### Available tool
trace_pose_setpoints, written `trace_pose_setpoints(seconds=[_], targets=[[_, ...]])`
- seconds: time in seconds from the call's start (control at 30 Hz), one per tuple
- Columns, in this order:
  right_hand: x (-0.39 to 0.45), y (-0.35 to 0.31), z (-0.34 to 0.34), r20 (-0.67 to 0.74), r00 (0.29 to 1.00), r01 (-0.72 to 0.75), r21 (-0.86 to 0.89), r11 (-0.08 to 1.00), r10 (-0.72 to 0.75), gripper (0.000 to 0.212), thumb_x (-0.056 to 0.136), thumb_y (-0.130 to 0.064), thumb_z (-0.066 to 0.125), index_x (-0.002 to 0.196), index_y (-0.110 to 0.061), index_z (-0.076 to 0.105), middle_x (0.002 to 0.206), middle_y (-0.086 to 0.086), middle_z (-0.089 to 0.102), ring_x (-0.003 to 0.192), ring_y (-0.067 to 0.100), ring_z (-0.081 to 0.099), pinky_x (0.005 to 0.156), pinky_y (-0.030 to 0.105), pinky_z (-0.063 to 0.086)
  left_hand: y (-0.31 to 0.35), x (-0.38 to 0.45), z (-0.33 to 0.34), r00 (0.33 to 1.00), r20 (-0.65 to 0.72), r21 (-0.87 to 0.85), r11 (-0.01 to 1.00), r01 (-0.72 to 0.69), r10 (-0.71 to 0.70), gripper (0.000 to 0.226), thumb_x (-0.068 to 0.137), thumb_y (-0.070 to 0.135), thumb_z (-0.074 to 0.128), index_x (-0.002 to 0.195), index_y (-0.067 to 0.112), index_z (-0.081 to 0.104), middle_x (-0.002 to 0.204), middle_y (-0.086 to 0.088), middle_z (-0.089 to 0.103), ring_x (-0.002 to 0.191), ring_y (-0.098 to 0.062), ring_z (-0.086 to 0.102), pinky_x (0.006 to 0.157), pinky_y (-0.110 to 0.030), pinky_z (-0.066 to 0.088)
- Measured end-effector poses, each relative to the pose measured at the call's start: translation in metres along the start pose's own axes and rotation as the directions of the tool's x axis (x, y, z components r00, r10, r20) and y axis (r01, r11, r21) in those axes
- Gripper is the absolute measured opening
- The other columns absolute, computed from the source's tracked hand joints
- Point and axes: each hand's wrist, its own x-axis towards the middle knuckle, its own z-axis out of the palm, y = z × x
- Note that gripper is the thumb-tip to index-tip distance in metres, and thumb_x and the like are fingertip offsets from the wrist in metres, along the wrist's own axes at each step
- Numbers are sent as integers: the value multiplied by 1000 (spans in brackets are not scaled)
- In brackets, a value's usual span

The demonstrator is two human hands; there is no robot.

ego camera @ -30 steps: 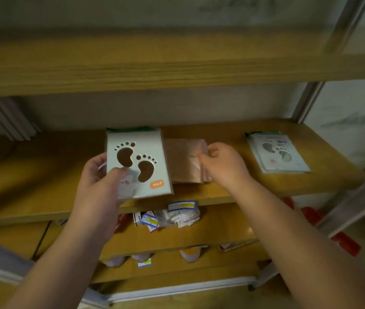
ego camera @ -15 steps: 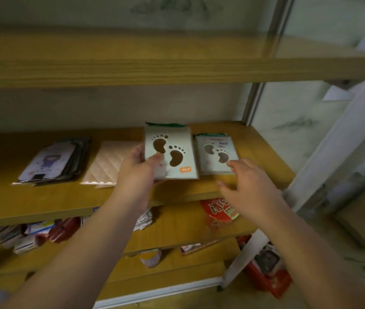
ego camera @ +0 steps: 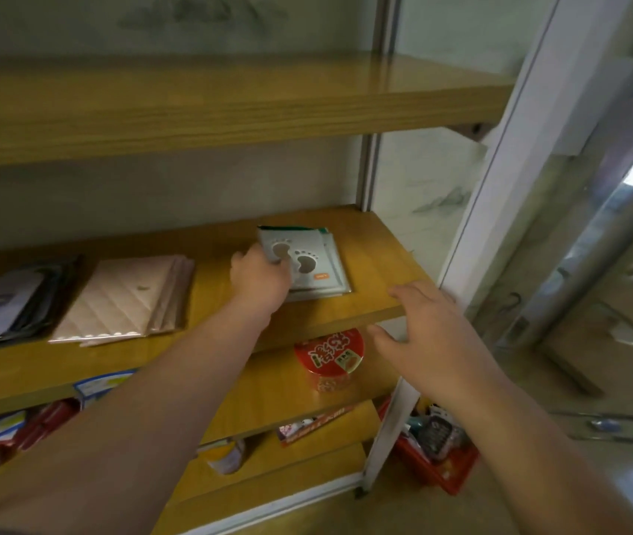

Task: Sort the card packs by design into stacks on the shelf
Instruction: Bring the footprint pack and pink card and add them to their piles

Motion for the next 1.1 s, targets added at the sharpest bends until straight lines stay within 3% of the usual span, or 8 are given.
trace_pose_setpoints(seconds=[0.13,0.27,0.4,0.53,0.63,0.8,0.93,1.1], targets=[[0,-4,-2,13,1000,24,-2,1000,-24,60,88,-54,61,138,-24,50,129,-8,52,122,14,46,101,33,40,-5,-10,-6,996,61,167,983,-72,62,59,95,46,54,143,11,48,149,-16,39,133,-37,37,107,-45,33],[6,-17,1,43,997,68,53,996,-71,65,87,-55,63,143,-27,46,136,-10,51,123,12,49,101,35,47,-18,-27,-33,963,-31,292,924,-248,268,69,95,35,57,151,2,34,157,-19,30,141,-39,27,115,-43,22],[18,-40,13,57,988,138,85,987,-143,67,89,-53,63,147,-29,40,145,-10,46,130,11,47,105,38,48,-38,-48,-68,906,-50,359,854,-377,421,63,96,34,58,149,6,40,154,-13,38,141,-31,30,115,-42,26],[29,-71,36,56,967,240,110,965,-247,66,90,-52,62,147,-25,43,145,-8,47,132,13,45,105,30,41,-69,-66,-118,864,-53,402,803,-440,500,54,95,34,55,145,15,46,147,-2,44,136,-23,37,111,-42,35],[35,-103,57,62,954,280,154,948,-292,65,90,-52,62,145,-22,46,141,-6,49,129,15,46,101,29,40,-96,-82,-153,861,-126,507,778,-371,493,54,88,37,57,138,16,50,143,-4,48,132,-29,43,106,-47,36],[34,-165,85,107,915,366,181,913,-389,62,89,-47,64,141,-16,49,138,0,50,126,21,48,103,36,42,-137,-101,-204,905,-225,606,779,-160,361,56,92,33,64,143,12,50,152,-8,45,142,-29,35,113,-50,23],[24,-205,100,104,906,389,176,904,-410,54,87,-44,67,132,-17,55,130,2,55,121,24,51,100,37,43,-169,-110,-247,916,-243,610,785,-112,320,58,95,39,56,147,15,45,155,-5,41,147,-26,27,116,-49,20],[-7,-276,120,112,887,427,170,888,-448,58,88,-43,67,137,-15,54,134,3,54,126,25,49,107,37,39,-215,-124,-306,925,-270,588,806,-62,268,60,95,44,55,148,20,43,157,-1,38,150,-22,20,118,-49,16]])
